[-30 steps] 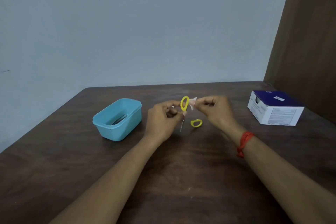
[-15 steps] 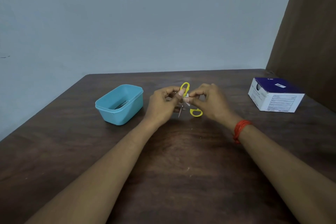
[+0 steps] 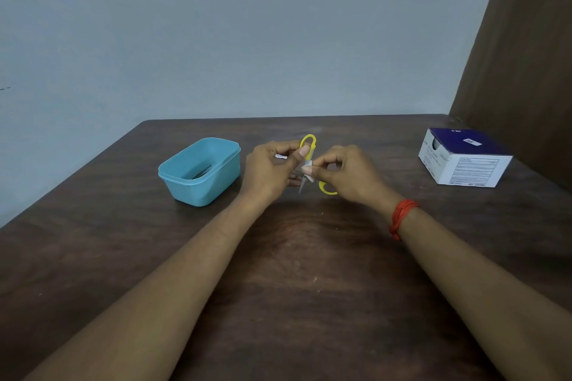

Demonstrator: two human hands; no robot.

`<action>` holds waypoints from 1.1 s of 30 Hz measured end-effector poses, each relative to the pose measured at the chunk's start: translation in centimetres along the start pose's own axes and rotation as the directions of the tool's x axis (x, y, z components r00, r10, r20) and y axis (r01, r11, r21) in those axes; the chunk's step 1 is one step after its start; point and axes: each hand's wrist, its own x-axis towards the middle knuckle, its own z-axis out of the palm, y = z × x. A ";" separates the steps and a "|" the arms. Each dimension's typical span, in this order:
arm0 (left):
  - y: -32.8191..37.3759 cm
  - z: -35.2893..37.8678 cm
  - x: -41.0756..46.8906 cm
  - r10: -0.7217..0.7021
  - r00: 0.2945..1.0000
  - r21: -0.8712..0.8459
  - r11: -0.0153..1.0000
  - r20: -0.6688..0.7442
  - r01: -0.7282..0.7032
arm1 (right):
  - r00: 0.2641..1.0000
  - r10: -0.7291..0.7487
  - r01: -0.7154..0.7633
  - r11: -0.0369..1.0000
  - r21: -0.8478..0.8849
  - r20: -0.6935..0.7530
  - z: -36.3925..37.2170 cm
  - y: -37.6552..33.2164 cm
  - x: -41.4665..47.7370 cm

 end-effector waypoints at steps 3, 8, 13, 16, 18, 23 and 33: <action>-0.2 0.0 0.0 -0.016 1.000 -0.008 1.000 0.005 0.016 | 0.996 0.013 -0.005 0.994 0.105 -0.083 -0.2 -0.1 0.1; -0.3 0.0 -0.1 -0.017 1.000 -0.012 1.000 0.018 0.017 | 0.991 0.005 0.011 0.993 0.116 -0.133 -0.4 0.0 0.1; -0.5 -0.2 0.1 -0.017 1.000 -0.023 1.000 -0.003 0.017 | 1.000 -0.017 0.017 0.999 -0.033 -0.001 0.2 0.2 0.0; -0.5 -0.1 0.4 -0.019 1.000 -0.055 0.998 -0.004 0.019 | 0.996 -0.014 0.021 0.996 0.086 -0.083 -0.1 0.2 0.2; -0.5 0.1 0.4 -0.012 1.000 -0.052 0.999 0.002 0.012 | 0.990 0.002 0.015 0.992 0.121 -0.139 -0.4 0.3 0.3; -0.4 0.2 0.4 0.000 0.998 -0.032 0.999 -0.068 -0.002 | 0.995 -0.010 0.016 0.998 0.062 -0.103 0.0 0.6 0.4; -0.3 0.1 0.3 0.034 0.998 -0.024 0.999 -0.050 -0.035 | 0.993 -0.014 0.021 0.998 0.064 -0.117 0.2 0.3 0.2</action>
